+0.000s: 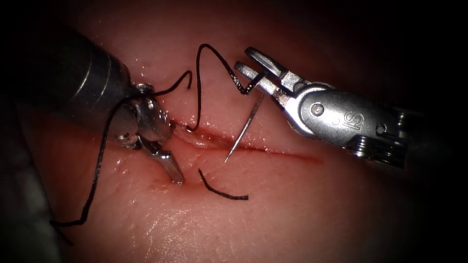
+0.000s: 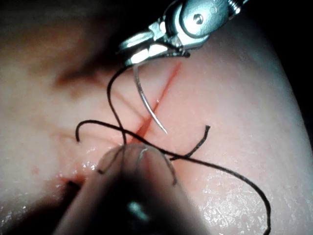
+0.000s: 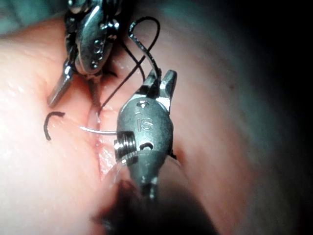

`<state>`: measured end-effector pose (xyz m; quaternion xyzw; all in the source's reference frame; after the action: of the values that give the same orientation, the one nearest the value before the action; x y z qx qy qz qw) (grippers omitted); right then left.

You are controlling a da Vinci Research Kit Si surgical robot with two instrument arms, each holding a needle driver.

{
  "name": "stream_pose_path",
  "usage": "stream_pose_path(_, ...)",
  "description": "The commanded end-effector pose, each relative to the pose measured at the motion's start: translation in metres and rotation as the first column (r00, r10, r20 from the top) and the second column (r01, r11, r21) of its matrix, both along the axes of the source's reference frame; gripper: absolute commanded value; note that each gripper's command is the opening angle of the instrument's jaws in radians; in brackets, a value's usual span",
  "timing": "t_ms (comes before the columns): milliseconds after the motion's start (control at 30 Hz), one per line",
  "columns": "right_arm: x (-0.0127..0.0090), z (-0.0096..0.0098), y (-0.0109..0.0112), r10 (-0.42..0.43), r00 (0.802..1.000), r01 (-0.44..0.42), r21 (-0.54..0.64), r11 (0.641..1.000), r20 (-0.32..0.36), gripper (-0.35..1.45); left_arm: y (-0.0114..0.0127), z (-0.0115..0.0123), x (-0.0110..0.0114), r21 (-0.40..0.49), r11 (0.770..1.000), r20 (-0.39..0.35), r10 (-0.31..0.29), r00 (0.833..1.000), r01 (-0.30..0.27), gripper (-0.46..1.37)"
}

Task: Wound Closure
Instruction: Insert the left gripper into the incision

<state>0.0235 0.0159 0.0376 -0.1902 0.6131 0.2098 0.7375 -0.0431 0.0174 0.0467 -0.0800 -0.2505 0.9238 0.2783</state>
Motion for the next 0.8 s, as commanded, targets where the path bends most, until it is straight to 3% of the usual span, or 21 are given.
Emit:
stream_pose_path(33, -0.0001, 0.0, 0.0, 0.006, 1.0, -0.006, -0.005, 1.0, 0.003, -0.35, 0.0, -0.0001, 0.0, -0.002, 1.0, 0.004, 0.003, 1.0, -0.003, 0.93)
stream_pose_path(200, -0.0002, 0.0, 0.0, 0.007, 1.0, -0.007, -0.006, 1.0, 0.0, -0.35, 0.0002, -0.0007, 0.0, 0.006, 1.0, 0.034, 0.0, 0.999, 0.0, 1.02)
stream_pose_path(333, -0.0002, 0.0001, 0.0001, 0.007, 1.0, -0.007, -0.006, 1.0, 0.001, -0.35, 0.0007, -0.0015, 0.0, -0.013, 1.0, 0.057, -0.01, 0.998, 0.011, 0.91)
stream_pose_path(467, -0.0002, 0.0001, 0.0002, 0.006, 1.0, -0.006, -0.01, 1.0, 0.005, -0.35, 0.0022, -0.0024, 0.0002, -0.041, 0.998, 0.116, -0.033, 0.993, 0.038, 0.69)
stream_pose_path(600, -0.0002, 0.0001, 0.0002, 0.005, 1.0, -0.005, -0.015, 1.0, 0.008, -0.35, 0.0036, -0.003, 0.0005, -0.074, 0.996, 0.161, -0.043, 0.986, 0.056, 0.2)
stream_pose_path(700, -0.0002, 0.0, 0.0002, 0.004, 1.0, -0.004, -0.019, 1.0, 0.011, -0.35, 0.0037, -0.003, 0.0005, -0.072, 0.996, 0.171, -0.043, 0.984, 0.056, 0.11)
stream_pose_path(800, -0.0002, 0.0, 0.0002, 0.004, 1.0, -0.004, -0.019, 1.0, 0.011, -0.35, 0.0038, -0.0029, 0.0005, -0.068, 0.996, 0.176, -0.049, 0.983, 0.061, -0.19)
